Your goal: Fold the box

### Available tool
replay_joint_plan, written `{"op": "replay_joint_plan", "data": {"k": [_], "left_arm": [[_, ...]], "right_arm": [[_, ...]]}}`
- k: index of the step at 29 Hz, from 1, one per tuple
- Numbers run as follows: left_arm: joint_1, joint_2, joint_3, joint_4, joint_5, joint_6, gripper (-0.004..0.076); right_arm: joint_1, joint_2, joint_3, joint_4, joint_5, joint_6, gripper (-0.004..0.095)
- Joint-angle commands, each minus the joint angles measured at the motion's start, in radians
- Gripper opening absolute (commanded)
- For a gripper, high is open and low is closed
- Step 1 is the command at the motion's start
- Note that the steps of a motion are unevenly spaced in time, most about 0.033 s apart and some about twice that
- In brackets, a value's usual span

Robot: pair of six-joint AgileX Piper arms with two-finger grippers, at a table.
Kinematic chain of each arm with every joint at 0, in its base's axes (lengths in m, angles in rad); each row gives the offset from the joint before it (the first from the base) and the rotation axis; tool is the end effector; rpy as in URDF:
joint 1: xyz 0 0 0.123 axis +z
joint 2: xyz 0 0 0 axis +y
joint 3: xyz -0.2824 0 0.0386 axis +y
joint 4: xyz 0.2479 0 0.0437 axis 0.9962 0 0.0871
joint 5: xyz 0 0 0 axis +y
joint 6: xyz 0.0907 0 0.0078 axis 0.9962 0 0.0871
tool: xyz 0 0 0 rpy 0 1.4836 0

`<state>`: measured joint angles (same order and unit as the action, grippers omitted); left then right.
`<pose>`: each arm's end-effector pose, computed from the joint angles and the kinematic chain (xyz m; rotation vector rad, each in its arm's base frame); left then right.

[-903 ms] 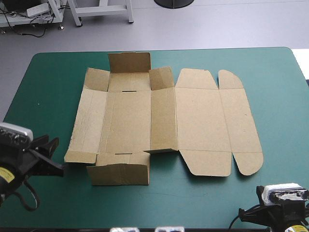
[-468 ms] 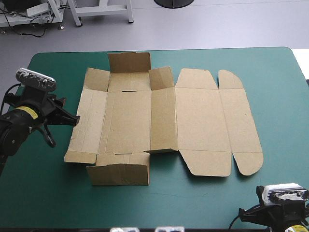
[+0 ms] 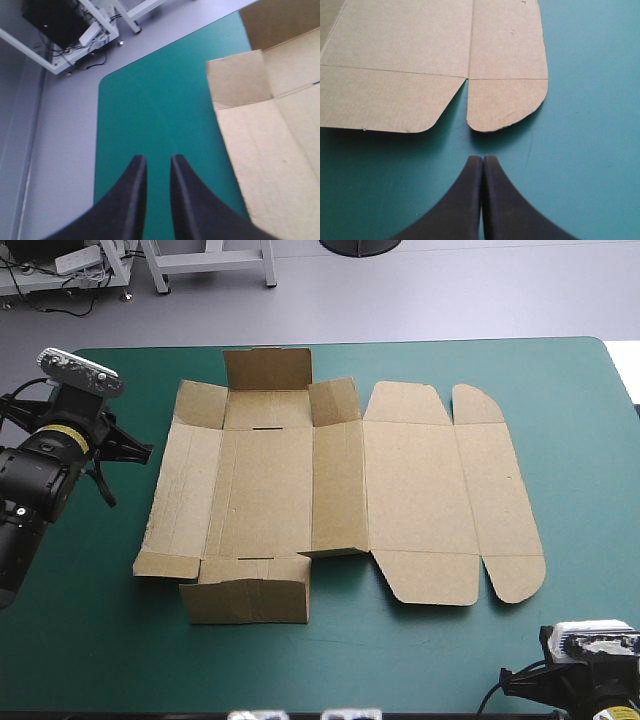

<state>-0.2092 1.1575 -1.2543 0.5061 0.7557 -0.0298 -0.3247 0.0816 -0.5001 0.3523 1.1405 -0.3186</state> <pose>0.2406 -0.0201 0.4229 0.3731 2.0401 0.4399 0.0102 0.0267 0.2755 -0.0096 2.1469 0.0629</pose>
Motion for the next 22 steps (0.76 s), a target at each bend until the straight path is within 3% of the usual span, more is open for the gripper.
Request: {"op": "replay_joint_plan", "data": {"k": [1,8,14,19,22], "left_arm": [[-0.001,0.026,-0.038,0.201,-0.041,-0.113,0.0078],[0.149,0.126,-0.038,0.299,-0.069,-0.246,0.0063],[0.327,0.220,-0.038,0.030,-0.094,-0.214,0.0062],[0.446,0.290,-0.038,-0.404,-0.053,-0.007,0.0030],[0.504,0.340,-0.038,-0.747,0.073,0.229,0.0009]], "right_arm": [[0.001,0.016,-0.022,0.009,-0.065,0.005,-0.0023],[0.001,0.016,-0.022,0.009,-0.065,0.005,-0.0024],[0.001,0.016,-0.022,-0.009,-0.065,0.006,-0.0024],[0.001,0.016,-0.022,-0.011,-0.067,0.006,-0.0024],[0.001,0.016,-0.022,-0.011,-0.067,0.006,-0.0024]]}}
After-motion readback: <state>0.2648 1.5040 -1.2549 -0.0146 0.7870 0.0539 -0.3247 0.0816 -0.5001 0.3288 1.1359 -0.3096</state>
